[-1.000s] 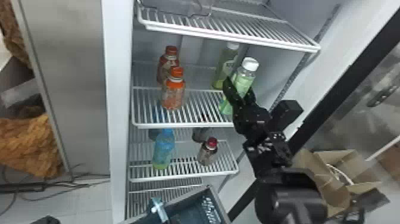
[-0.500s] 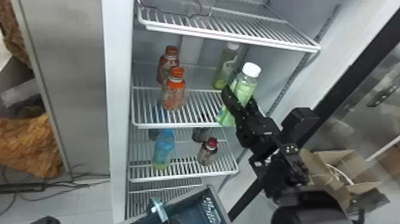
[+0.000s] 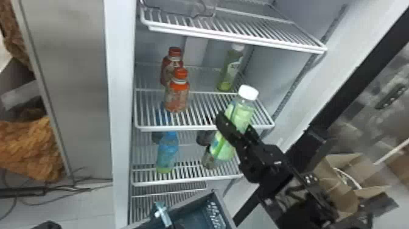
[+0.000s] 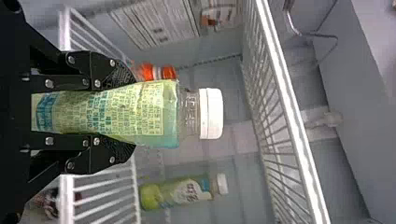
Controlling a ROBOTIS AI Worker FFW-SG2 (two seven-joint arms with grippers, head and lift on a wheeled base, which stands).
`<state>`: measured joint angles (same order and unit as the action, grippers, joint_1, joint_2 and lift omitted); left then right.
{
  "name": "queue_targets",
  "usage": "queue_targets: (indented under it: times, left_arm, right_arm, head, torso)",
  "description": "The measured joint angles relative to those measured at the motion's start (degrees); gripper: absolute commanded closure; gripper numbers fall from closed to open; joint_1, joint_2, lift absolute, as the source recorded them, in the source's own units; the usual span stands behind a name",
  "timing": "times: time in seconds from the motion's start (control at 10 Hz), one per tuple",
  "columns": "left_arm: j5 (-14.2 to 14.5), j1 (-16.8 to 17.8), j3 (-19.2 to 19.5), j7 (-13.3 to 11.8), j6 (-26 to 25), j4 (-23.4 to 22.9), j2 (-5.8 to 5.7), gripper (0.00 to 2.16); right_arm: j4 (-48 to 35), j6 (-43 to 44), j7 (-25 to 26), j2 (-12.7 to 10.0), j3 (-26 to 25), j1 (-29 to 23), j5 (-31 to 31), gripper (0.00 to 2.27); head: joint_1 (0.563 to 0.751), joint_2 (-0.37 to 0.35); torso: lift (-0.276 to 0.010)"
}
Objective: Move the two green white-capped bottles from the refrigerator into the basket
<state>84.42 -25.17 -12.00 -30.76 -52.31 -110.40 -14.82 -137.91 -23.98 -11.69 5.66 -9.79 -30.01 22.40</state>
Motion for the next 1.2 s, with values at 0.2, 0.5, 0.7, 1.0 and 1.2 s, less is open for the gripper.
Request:
queue_targets:
  times: [0.2, 0.5, 0.7, 1.0, 1.2]
  left_arm:
    - [0.0, 0.0, 0.0, 0.0, 0.0, 0.0, 0.03, 1.21]
    - [0.0, -0.1, 0.1, 0.0, 0.1, 0.1, 0.06, 1.21]
    - [0.0, -0.2, 0.2, 0.0, 0.3, 0.1, 0.06, 1.21]
    - [0.0, -0.3, 0.2, 0.0, 0.4, 0.1, 0.06, 1.21]
    - [0.0, -0.3, 0.3, 0.0, 0.4, 0.1, 0.06, 1.21]
  right_arm:
    - [-5.4, -5.3, 0.0, -0.2, -0.3, -4.1, 3.4, 0.89]
    - [-12.0, -15.3, 0.6, -0.9, -1.5, -8.8, 6.3, 0.89]
    - [-18.3, -22.3, 2.7, -1.2, -1.7, -12.6, 9.6, 0.89]
    - [-23.5, -28.8, 4.2, -1.2, -2.5, -16.0, 11.3, 0.89]
    - [-25.9, -32.9, 5.7, -1.4, -3.2, -18.3, 11.8, 0.89]
  head:
    - [0.695, -0.35]
    - [0.695, -0.35]
    - [0.695, -0.35]
    - [0.695, -0.35]
    - [0.695, -0.35]
  torso:
    - [-0.004]
    - [-0.004]
    - [-0.004]
    - [-0.004]
    - [-0.004]
